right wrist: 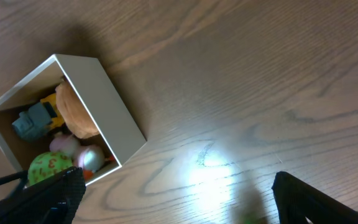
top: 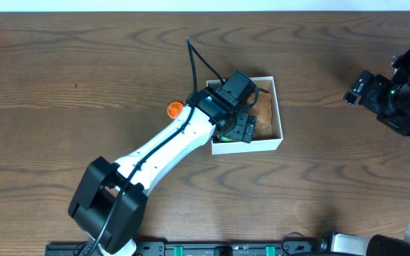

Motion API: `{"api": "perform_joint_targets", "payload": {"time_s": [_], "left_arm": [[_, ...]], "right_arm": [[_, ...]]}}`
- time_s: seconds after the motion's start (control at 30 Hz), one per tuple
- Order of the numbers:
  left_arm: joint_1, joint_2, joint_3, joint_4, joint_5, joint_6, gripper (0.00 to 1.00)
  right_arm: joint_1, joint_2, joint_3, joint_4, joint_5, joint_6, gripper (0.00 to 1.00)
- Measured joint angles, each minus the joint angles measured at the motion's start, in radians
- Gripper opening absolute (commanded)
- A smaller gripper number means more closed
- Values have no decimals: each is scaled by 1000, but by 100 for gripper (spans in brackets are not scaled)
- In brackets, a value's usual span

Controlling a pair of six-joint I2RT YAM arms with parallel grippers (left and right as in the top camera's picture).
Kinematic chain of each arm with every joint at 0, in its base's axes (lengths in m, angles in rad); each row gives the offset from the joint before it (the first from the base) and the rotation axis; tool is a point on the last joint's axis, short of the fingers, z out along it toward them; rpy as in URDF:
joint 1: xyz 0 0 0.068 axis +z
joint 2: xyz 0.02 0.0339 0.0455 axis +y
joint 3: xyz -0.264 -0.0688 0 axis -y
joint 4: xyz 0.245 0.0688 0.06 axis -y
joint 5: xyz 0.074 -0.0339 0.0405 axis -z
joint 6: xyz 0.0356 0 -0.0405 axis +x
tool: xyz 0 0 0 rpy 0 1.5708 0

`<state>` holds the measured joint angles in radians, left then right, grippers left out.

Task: Pack container
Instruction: 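Lower the green ball into the box with the left gripper and release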

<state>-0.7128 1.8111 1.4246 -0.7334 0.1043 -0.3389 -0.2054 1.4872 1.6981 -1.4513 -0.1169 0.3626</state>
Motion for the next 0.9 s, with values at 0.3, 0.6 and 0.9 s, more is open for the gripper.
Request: {"api": "perform_joint_targets", "payload": {"time_s": [0.3,0.6,0.9], "left_arm": [[4,-31,16,16,4,3,93],[4,-31,17,17,17,4,79],[-3,-31,18,-72,21,-3,44]], "right_arm": [[0,0,0,0,0,0,99],[0,0,0,0,1,0,99],[0,0,0,1,1,0,99]]}}
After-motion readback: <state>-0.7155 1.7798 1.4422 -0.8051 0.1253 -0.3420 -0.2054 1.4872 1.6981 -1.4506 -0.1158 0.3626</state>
